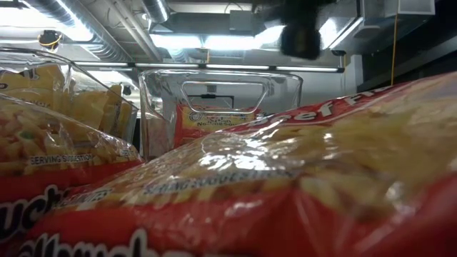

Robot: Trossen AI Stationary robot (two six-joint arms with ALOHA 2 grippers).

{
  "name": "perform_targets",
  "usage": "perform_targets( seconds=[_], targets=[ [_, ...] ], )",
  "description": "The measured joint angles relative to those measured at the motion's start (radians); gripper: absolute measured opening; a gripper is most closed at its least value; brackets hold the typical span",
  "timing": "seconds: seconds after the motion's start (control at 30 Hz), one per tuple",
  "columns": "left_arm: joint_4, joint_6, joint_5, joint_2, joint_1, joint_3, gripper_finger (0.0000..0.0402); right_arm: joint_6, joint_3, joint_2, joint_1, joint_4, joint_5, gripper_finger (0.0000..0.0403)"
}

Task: Sort Maruchan noodles
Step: Put the red noodle pack into the middle transparent bin

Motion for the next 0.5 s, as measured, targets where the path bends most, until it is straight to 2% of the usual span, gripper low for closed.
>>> perform_targets(
  seconds=[0.07, 0.13, 0.27, 0.3, 0.4, 0.5],
  targets=[
    [0.0, 0.0, 0.0, 0.0, 0.0, 0.0, 0.005, 0.035, 0.0, 0.001, 0.071, -0.056, -0.009, 0.0116],
    [0.0, 0.0, 0.0, 0.0, 0.0, 0.0, 0.005, 0.085, 0.0, 0.001, 0.145, -0.11, 0.056, 0.0113],
    [0.0, 0.0, 0.0, 0.0, 0.0, 0.0, 0.005, 0.255, -0.001, 0.031, 0.285, -0.151, 0.355, 0.0111],
    [0.0, -0.001, 0.0, 0.0, 0.0, 0.0, 0.005, 0.307, -0.004, 0.046, 0.315, -0.149, 0.402, 0.0111],
    [0.003, -0.001, -0.002, 0.0, 0.0, 0.0, 0.005, 0.428, -0.004, 0.112, 0.385, -0.118, 0.471, 0.0111],
    [0.004, -0.001, -0.003, 0.0, 0.0, 0.0, 0.005, 0.535, -0.006, 0.195, 0.442, -0.098, 0.488, 0.0111]
  ],
)
